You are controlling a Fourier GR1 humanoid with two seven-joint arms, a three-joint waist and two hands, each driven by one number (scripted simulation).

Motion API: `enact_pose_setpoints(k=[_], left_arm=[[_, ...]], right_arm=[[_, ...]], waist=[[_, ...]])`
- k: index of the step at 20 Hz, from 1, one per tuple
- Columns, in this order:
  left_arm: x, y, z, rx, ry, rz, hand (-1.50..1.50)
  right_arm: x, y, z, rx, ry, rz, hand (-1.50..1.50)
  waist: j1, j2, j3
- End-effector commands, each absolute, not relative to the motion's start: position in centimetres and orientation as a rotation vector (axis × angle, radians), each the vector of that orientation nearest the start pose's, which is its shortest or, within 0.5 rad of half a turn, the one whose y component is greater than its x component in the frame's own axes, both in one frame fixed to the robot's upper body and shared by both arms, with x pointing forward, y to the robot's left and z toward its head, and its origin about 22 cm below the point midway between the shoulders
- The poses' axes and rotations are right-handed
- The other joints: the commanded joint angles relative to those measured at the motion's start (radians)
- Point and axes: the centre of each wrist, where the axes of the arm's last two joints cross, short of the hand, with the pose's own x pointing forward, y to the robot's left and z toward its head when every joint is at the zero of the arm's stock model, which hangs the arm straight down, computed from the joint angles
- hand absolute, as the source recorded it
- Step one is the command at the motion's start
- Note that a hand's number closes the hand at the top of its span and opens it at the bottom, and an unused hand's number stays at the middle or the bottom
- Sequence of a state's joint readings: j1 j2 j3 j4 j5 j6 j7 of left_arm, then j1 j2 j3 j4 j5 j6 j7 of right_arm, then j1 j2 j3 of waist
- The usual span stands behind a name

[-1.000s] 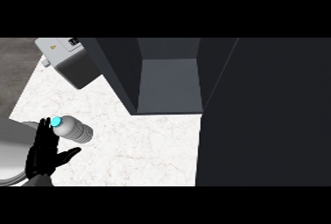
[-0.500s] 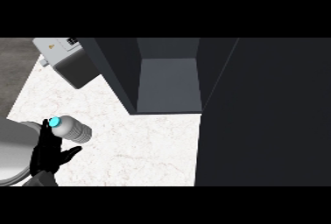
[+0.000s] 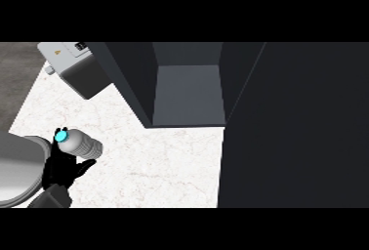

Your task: Pick up the bottled water, place it into the cabinet and close the cabinet

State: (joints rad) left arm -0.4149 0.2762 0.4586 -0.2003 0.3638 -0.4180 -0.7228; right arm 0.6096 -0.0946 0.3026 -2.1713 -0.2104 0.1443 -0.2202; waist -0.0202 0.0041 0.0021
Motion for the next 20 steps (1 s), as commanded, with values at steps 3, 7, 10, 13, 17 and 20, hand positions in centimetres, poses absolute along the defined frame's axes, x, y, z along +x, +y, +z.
enact_pose_setpoints(k=[3,7,10,13,17,20], left_arm=[[25.1,33.6,-14.8,-0.238,-1.524,0.628,-1.50],[25.9,32.7,-14.6,-0.267,-1.525,0.582,-1.50],[25.1,31.8,-15.4,-0.262,-1.524,0.577,1.50],[26.3,31.9,-14.5,-0.287,-1.554,0.544,1.50],[27.1,30.2,-14.5,-0.306,-1.556,0.582,1.50],[26.2,30.9,-14.9,-0.281,-1.570,0.556,1.50]], right_arm=[[10.5,-20.8,6.2,0.347,-1.809,-0.061,-1.50],[9.0,-21.3,6.4,0.343,-1.796,-0.043,-1.50],[8.3,-20.1,5.0,0.359,-1.817,-0.048,-1.50],[8.7,-22.1,4.9,0.353,-1.807,-0.043,-1.50],[9.8,-20.0,5.8,0.360,-1.817,-0.059,-1.50],[9.7,-20.4,4.9,0.377,-1.795,-0.069,-1.50]], waist=[[-0.005,0.005,-0.006],[-0.008,0.002,-0.005],[-0.011,0.001,-0.005],[-0.008,0.002,-0.005],[-0.006,0.003,-0.005],[-0.006,0.003,-0.005]])
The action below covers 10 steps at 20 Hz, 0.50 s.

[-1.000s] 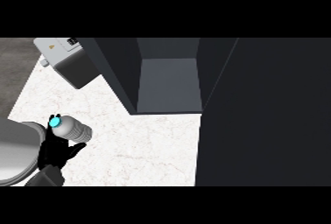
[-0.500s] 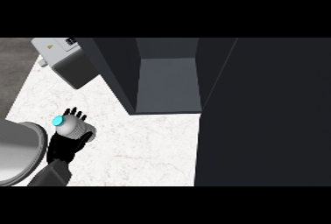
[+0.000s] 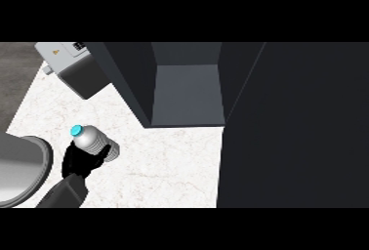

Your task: Pick up the bottled water, place it into the cabinet and close the cabinet

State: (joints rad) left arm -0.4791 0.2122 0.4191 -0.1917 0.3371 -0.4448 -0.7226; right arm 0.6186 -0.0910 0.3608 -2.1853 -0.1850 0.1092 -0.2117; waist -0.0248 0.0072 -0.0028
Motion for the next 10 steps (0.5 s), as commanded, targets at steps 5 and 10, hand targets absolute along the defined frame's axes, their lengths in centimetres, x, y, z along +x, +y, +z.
enact_pose_setpoints(k=[5,10], left_arm=[[24.4,32.3,-15.5,-0.331,-1.573,0.493,1.50],[23.7,31.8,-15.9,-0.445,-1.549,0.390,1.50]], right_arm=[[10.4,-22.6,4.6,0.326,-1.812,-0.074,-1.50],[9.5,-20.3,4.7,0.317,-1.785,-0.053,-1.50]], waist=[[0.013,-0.004,0.002],[0.017,-0.007,0.002]])
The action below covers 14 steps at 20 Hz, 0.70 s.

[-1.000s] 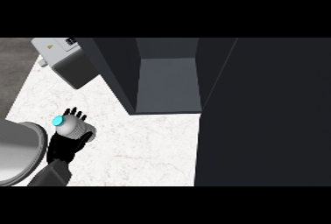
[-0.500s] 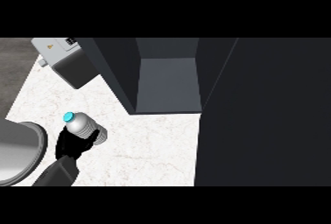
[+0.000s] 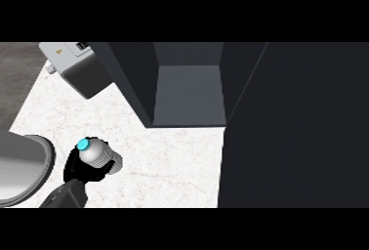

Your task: Pick up the bottled water, place it into the cabinet and close the cabinet

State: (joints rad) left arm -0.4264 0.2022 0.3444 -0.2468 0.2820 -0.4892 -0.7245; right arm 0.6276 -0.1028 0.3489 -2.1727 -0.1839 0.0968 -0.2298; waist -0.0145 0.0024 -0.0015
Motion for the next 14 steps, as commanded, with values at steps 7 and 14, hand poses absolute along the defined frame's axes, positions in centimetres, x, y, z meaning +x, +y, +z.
enact_pose_setpoints(k=[7,14], left_arm=[[25.3,32.8,-14.3,-0.476,-1.558,0.408,1.50],[24.8,30.4,-14.1,-0.541,-1.536,0.408,1.50]], right_arm=[[9.8,-21.6,4.9,0.326,-1.794,-0.058,-1.50],[9.6,-22.0,2.4,0.348,-1.800,-0.034,-1.50]], waist=[[0.011,-0.004,0.002],[0.020,-0.008,0.003]])
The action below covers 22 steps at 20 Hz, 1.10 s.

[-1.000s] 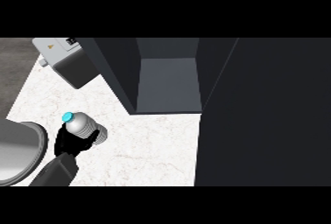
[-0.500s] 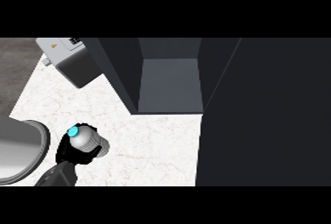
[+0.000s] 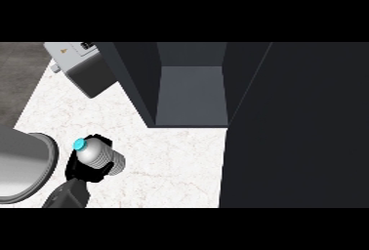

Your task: Pick up the bottled water, place it into the cabinet and close the cabinet

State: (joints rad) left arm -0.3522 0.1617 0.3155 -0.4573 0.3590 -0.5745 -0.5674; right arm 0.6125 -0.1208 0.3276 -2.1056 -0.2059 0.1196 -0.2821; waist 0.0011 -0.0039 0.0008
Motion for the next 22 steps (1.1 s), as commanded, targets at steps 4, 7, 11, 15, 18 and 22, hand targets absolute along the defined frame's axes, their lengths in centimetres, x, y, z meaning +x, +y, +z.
enact_pose_setpoints(k=[4,7,11,15,18,22], left_arm=[[25.9,28.5,-12.2,-0.539,-1.529,0.346,1.50],[27.0,26.3,-9.3,-0.536,-1.551,0.309,1.50],[28.0,24.9,-5.9,-0.535,-1.588,0.281,1.50],[27.9,22.5,-2.4,-0.521,-1.632,0.252,1.50],[29.3,18.2,-1.5,-0.522,-1.632,0.225,1.50],[31.8,16.5,2.8,-0.473,-1.649,0.199,1.50]], right_arm=[[10.9,-22.0,4.7,0.353,-1.804,-0.044,-1.50],[11.3,-21.5,5.0,0.365,-1.773,-0.080,-1.50],[9.7,-21.2,5.2,0.351,-1.791,-0.052,-1.50],[10.0,-19.9,4.5,0.378,-1.784,-0.067,-1.50],[10.0,-20.2,4.8,0.385,-1.792,-0.045,-1.50],[10.7,-20.2,5.6,0.355,-1.800,-0.062,-1.50]], waist=[[0.003,0.000,0.000],[0.013,-0.002,0.001],[0.004,-0.001,0.000],[0.004,-0.001,0.000],[-0.007,0.002,-0.001],[-0.007,0.003,-0.001]])
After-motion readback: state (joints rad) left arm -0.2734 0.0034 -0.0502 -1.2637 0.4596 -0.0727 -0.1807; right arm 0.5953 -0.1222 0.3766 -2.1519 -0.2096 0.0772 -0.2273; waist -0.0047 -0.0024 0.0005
